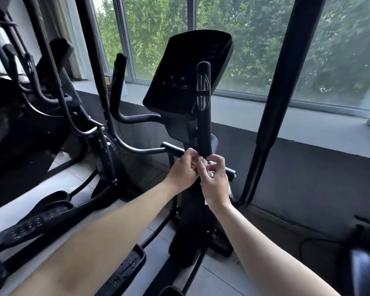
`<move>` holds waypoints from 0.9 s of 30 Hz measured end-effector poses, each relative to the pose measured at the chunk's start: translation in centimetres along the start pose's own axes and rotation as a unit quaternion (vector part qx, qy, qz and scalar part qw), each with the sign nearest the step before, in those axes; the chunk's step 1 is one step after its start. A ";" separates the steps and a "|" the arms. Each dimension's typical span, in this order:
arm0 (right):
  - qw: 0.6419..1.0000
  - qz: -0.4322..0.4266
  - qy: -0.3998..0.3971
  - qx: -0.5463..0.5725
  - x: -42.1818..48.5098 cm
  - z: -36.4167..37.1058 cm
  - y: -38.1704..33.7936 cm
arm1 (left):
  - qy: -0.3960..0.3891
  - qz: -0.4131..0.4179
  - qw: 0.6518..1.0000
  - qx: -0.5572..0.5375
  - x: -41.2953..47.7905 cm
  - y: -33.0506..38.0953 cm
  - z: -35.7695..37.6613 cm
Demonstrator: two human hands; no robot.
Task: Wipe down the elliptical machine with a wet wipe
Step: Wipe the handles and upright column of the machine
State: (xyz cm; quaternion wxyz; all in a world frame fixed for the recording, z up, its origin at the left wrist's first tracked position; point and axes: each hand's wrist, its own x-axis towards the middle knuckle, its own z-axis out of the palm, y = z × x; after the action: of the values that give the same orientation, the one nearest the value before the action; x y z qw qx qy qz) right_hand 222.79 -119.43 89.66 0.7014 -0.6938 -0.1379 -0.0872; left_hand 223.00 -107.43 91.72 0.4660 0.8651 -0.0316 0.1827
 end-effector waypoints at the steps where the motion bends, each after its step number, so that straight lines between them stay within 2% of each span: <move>1: 1.000 0.003 0.003 0.004 0.0 0.1 -0.1 | -0.006 0.012 1.000 0.000 -0.3 0.1 -0.1; 4: 0.999 0.029 0.016 0.036 0.2 -0.2 0.1 | -0.048 0.039 0.998 -0.012 -0.9 0.2 -0.4; 6: 0.998 0.037 0.040 0.045 0.5 -0.9 0.0 | -0.049 0.032 0.998 -0.031 -1.2 0.9 -0.4; 10: 0.990 0.000 0.125 0.069 1.6 -1.7 -1.6 | 0.069 -0.026 0.997 -0.033 -0.5 2.9 -0.5; 12: 0.994 -0.025 0.099 0.048 2.2 -1.2 -2.7 | 0.066 -0.027 0.995 -0.072 -0.3 3.4 -0.1; 14: 0.997 -0.037 0.073 0.015 2.5 -0.5 -3.1 | 0.030 -0.022 0.992 -0.124 -0.3 3.6 0.4; 16: 0.996 -0.037 0.084 0.011 2.7 0.0 -3.1 | -0.001 -0.042 0.989 -0.144 -0.1 3.5 1.1; 20: 0.991 0.026 0.129 -0.007 3.6 -0.2 -1.3 | 0.026 -0.050 0.995 -0.087 0.3 2.4 2.1; 24: 0.991 0.073 0.085 -0.066 5.4 -1.0 -0.5 | 0.045 -0.048 0.997 -0.049 0.2 1.4 2.6; 27: 0.987 0.090 0.037 -0.125 4.9 -2.2 -0.7 | 0.097 -0.100 0.990 -0.016 -0.3 1.1 3.3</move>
State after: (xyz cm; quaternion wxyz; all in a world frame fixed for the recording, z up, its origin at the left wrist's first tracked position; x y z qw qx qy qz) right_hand 227.40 -121.31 91.86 0.6192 -0.7816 -0.0366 -0.0661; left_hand 223.38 -110.80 90.86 0.4963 0.8348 0.0977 0.2173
